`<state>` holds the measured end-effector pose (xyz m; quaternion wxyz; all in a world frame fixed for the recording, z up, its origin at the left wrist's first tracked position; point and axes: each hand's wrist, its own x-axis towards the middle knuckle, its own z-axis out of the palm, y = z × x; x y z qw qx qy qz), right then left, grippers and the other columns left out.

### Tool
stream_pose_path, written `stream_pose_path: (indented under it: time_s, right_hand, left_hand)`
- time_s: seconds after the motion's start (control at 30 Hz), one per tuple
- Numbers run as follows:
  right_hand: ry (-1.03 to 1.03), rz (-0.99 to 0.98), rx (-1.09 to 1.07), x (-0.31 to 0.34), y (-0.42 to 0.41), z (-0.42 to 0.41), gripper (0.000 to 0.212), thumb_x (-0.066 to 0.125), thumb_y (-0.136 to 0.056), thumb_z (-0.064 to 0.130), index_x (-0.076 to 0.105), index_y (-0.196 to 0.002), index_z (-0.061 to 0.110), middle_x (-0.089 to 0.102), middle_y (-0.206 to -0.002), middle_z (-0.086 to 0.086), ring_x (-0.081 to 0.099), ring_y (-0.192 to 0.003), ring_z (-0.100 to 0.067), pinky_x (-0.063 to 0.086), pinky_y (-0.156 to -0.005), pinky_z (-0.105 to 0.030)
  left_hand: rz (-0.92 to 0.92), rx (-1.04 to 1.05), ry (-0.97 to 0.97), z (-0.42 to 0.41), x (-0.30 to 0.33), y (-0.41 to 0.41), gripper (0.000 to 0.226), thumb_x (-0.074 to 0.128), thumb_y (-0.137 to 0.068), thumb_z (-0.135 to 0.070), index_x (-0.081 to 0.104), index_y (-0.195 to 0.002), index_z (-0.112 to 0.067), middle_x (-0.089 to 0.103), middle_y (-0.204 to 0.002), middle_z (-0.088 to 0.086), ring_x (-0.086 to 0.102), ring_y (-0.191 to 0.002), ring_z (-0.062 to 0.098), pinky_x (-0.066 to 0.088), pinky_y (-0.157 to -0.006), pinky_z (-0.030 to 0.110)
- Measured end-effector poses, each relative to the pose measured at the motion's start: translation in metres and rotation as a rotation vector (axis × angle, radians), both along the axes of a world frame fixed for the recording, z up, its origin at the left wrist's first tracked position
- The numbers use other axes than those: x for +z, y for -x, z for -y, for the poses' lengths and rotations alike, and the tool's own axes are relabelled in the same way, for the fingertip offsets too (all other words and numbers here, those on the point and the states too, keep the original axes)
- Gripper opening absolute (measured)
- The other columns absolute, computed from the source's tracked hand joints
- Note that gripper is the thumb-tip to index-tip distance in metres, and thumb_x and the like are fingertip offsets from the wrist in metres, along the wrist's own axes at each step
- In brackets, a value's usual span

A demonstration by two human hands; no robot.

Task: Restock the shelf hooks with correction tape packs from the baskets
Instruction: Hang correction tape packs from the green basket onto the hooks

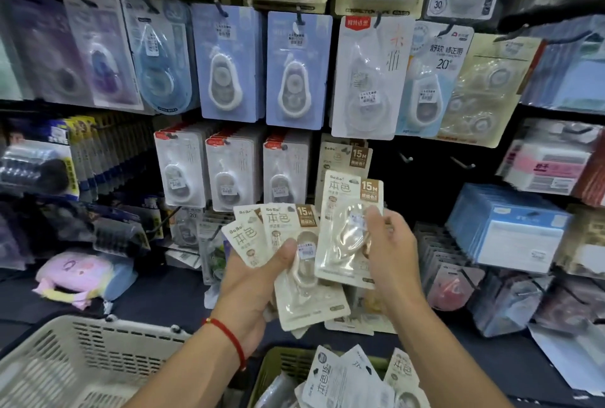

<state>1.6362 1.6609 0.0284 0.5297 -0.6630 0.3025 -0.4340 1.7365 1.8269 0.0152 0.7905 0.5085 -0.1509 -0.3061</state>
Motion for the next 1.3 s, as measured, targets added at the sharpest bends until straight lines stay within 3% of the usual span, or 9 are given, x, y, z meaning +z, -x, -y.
stream_pose_path:
  time_s: [0.07,0.17,0.4,0.6,0.73,0.87,0.97,1.17,1.3]
  right_hand:
    - [0.038,0.065,0.0,0.01,-0.011,0.006,0.022,0.056,-0.103,0.054,0.068,-0.111,0.037,0.077,-0.091,0.013,0.07,-0.073,-0.006,0.056,-0.062,-0.026]
    - [0.089,0.147,-0.031,0.022,-0.025,0.011,0.023,0.061,-0.102,0.048,0.068,-0.116,0.031,0.078,-0.093,0.013,0.073,-0.076,-0.005,0.055,-0.058,-0.019]
    - [0.103,0.19,-0.068,0.023,-0.042,0.013,0.022,0.065,-0.102,0.044,0.069,-0.115,0.027,0.078,-0.084,0.008,0.072,-0.072,0.001,0.048,-0.055,-0.011]
    - [0.181,-0.047,-0.151,0.033,-0.038,0.028,0.032,0.061,-0.099,0.059,0.069,-0.109,0.03,0.074,-0.094,0.008,0.067,-0.106,-0.025,0.055,-0.092,-0.045]
    - [0.298,-0.294,-0.179,0.025,-0.03,0.025,0.058,0.05,-0.102,0.06,0.057,-0.142,0.017,0.064,-0.133,-0.005,0.057,-0.125,-0.028,0.048,-0.104,-0.049]
    - [0.168,-0.252,0.188,0.019,-0.015,0.014,0.024,0.067,-0.096,0.052,0.069,-0.116,0.039,0.073,-0.118,0.011,0.068,-0.102,-0.002,0.056,-0.081,-0.025]
    - [0.1,-0.337,0.54,0.01,-0.008,0.003,0.042,0.08,-0.08,0.064,0.074,-0.113,0.039,0.079,-0.109,0.01,0.075,-0.099,-0.008,0.063,-0.08,-0.028]
    - [0.07,-0.2,0.509,0.001,0.003,-0.003,0.054,0.084,-0.076,0.063,0.071,-0.117,0.031,0.08,-0.107,0.009,0.077,-0.096,-0.011,0.064,-0.084,-0.037]
    - [-0.02,-0.114,0.416,0.006,0.01,0.001,0.063,0.08,-0.076,0.068,0.064,-0.122,0.029,0.081,-0.106,0.007,0.079,-0.095,-0.016,0.063,-0.084,-0.046]
  left_hand:
    - [0.019,0.106,-0.011,-0.002,0.001,-0.001,0.046,0.082,-0.088,-0.025,0.065,-0.13,-0.032,0.08,-0.116,-0.001,0.079,-0.098,0.025,0.065,-0.062,0.047]
    - [0.091,0.239,-0.008,-0.002,0.002,-0.003,0.047,0.085,-0.087,-0.021,0.064,-0.127,-0.034,0.08,-0.111,-0.009,0.079,-0.1,0.02,0.063,-0.058,0.036]
    - [0.206,0.391,0.007,-0.003,-0.001,-0.009,0.066,0.091,-0.078,-0.016,0.057,-0.131,-0.036,0.078,-0.116,-0.014,0.076,-0.104,0.007,0.063,-0.082,0.039]
    - [0.286,0.442,-0.015,-0.004,-0.002,-0.012,0.075,0.094,-0.065,-0.04,0.056,-0.129,-0.047,0.076,-0.114,-0.023,0.075,-0.101,-0.001,0.061,-0.084,0.038]
    - [0.339,0.464,-0.051,-0.004,-0.001,-0.011,0.074,0.095,-0.071,-0.034,0.055,-0.132,-0.046,0.076,-0.114,-0.025,0.073,-0.103,-0.002,0.06,-0.088,0.038]
    - [0.28,0.408,-0.018,0.001,0.002,-0.005,0.075,0.093,-0.064,-0.036,0.058,-0.13,-0.04,0.078,-0.115,-0.018,0.076,-0.103,0.004,0.065,-0.081,0.039]
    - [0.254,0.36,0.002,0.005,0.005,0.001,0.074,0.092,-0.062,-0.033,0.06,-0.129,-0.032,0.08,-0.112,-0.013,0.078,-0.1,0.009,0.067,-0.075,0.036]
    - [0.175,0.261,0.037,0.01,0.008,0.006,0.072,0.092,-0.063,-0.037,0.061,-0.128,-0.031,0.08,-0.115,-0.004,0.078,-0.104,0.021,0.065,-0.082,0.051]
    - [0.119,0.184,0.091,0.012,0.007,0.006,0.067,0.088,-0.069,-0.031,0.061,-0.13,-0.027,0.079,-0.117,0.0,0.077,-0.107,0.025,0.065,-0.08,0.045]
